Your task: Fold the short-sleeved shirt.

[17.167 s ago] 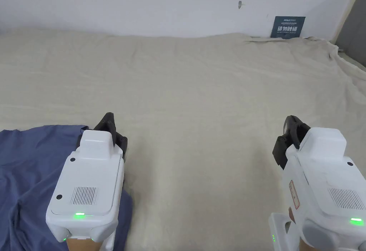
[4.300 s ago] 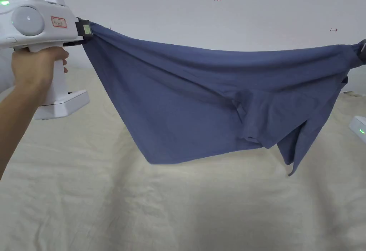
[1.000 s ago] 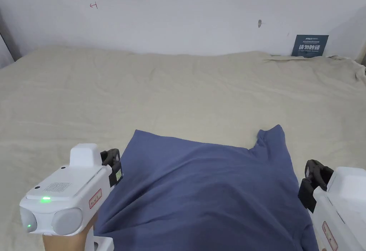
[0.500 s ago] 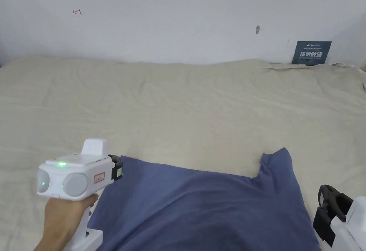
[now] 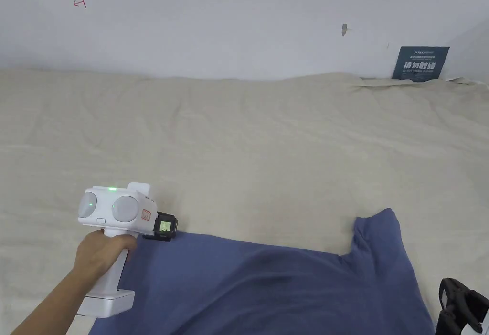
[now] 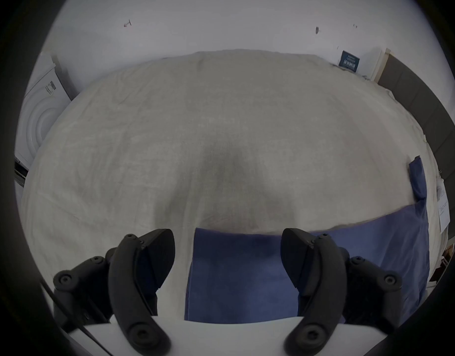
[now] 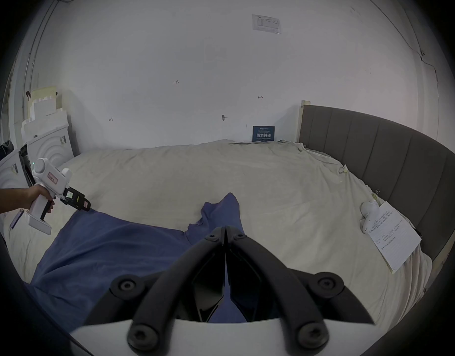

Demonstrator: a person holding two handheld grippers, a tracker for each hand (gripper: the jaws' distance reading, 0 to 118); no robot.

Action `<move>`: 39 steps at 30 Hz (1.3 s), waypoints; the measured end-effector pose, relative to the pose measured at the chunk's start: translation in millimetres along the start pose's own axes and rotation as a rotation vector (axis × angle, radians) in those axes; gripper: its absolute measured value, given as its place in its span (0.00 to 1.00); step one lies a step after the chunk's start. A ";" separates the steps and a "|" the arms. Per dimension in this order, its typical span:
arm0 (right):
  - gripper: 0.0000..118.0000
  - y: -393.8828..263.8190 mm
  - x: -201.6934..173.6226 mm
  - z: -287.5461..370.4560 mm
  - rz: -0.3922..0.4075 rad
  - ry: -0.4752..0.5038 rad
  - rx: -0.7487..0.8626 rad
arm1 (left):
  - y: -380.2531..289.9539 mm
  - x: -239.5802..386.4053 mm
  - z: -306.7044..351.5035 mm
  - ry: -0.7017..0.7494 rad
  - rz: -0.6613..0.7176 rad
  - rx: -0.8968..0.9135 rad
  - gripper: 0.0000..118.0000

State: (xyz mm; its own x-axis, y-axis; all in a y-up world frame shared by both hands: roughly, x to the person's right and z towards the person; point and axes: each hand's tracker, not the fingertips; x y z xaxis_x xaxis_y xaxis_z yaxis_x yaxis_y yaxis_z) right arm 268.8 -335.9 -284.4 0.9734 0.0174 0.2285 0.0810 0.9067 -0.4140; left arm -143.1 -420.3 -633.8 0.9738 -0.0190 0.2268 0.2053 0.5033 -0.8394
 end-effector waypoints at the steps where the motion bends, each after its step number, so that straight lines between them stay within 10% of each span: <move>1: 0.00 -0.1 0.5 0.4 0.001 -0.003 -0.002 | -0.2 0.4 -3.2 -0.002 0.004 -0.016 0.68; 5: 0.00 0.9 3.6 2.7 0.002 -0.010 -0.012 | -4.4 2.7 -2.8 -0.010 0.001 -0.033 0.44; 8: 0.00 0.9 9.4 0.3 0.001 -0.012 -0.023 | -4.2 5.6 4.9 -0.027 -0.021 -0.025 0.03; 17: 0.01 26.7 29.2 -70.2 -0.046 0.063 -0.163 | -22.1 11.8 73.1 -0.151 -0.006 0.124 0.01; 21: 0.39 36.4 37.9 -120.1 -0.110 0.090 -0.262 | -33.7 10.8 108.6 -0.164 -0.021 0.171 0.01; 27: 0.69 27.5 40.6 -181.6 -0.051 0.062 -0.364 | -39.9 3.9 125.5 -0.170 -0.016 0.191 0.01; 35: 0.65 -0.9 20.8 -214.9 0.019 0.052 -0.526 | -43.0 -3.0 122.5 -0.167 -0.001 0.181 0.01; 39: 0.07 -10.2 18.3 -216.0 0.012 0.060 -0.542 | -44.5 -3.8 121.6 -0.169 0.001 0.178 0.01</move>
State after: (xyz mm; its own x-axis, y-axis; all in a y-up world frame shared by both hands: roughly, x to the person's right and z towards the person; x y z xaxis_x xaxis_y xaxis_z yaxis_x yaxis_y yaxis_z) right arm 332.1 -435.9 -466.3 0.9842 -0.0117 0.1768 0.1530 0.5588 -0.8150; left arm -167.9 -337.6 -537.3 0.9405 0.1187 0.3184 0.1696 0.6481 -0.7425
